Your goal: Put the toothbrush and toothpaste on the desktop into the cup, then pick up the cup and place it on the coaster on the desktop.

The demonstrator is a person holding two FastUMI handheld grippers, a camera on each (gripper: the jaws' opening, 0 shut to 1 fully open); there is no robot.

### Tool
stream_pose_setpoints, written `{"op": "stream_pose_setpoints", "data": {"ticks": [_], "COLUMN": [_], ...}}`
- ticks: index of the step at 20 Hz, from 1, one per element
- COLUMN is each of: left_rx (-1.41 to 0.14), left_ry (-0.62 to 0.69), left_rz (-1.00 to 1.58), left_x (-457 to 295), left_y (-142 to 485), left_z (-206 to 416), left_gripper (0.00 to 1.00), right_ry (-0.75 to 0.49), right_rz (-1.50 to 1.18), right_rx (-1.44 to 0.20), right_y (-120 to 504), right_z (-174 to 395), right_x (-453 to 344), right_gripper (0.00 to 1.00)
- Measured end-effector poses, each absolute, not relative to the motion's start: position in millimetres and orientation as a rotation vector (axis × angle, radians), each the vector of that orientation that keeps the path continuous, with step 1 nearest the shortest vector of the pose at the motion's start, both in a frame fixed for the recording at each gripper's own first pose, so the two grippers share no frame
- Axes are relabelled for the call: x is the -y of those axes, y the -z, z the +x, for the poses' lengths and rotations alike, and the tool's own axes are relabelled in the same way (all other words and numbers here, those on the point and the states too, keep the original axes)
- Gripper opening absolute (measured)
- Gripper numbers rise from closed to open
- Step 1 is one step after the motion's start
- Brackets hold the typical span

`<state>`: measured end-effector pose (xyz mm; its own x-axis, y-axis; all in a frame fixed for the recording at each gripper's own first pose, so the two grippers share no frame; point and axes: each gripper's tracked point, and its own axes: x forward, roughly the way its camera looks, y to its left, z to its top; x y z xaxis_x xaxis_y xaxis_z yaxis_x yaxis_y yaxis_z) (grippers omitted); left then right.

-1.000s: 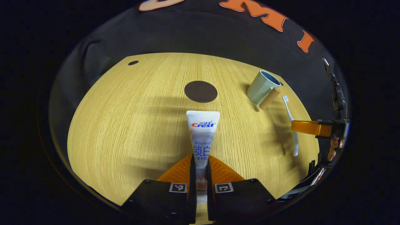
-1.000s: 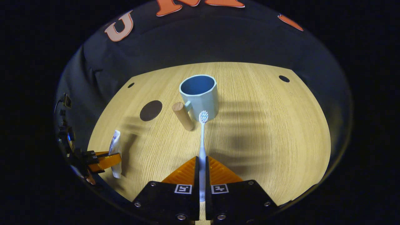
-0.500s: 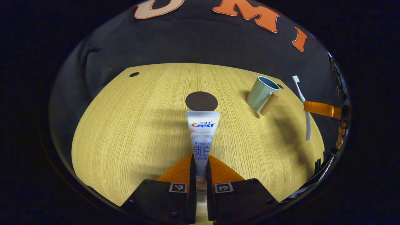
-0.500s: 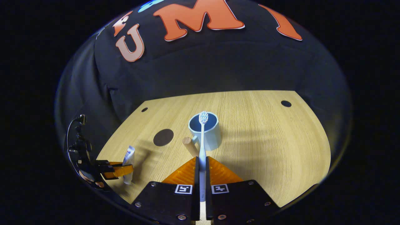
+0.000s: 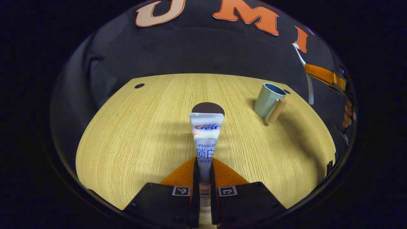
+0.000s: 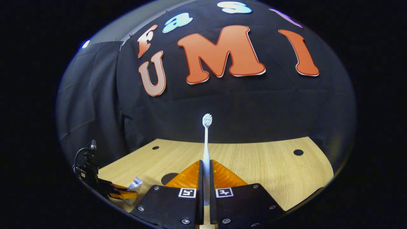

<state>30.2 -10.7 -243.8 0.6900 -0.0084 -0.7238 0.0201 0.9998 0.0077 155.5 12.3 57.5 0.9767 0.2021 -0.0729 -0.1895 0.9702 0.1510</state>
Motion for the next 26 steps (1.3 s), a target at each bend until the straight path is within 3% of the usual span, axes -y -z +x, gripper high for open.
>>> {"op": "stream_pose_setpoints", "data": {"ticks": [7,10,26], "left_rx": [-0.785,-0.763,-0.723], "left_ry": [0.032,0.031,-0.011], "left_rz": [0.017,0.024,0.020], "left_x": [7,6,2], "left_y": [238,234,222], "left_z": [48,50,49], "left_gripper": [0.18,0.18,0.19], "right_ry": [-0.158,-0.197,-0.156], "right_rz": [0.168,0.157,0.099], "right_rx": [0.067,0.120,-0.055], "right_y": [-77,-75,19], "right_z": [201,214,244], "right_x": [-10,-19,-21], "right_gripper": [0.08,0.08,0.10]}}
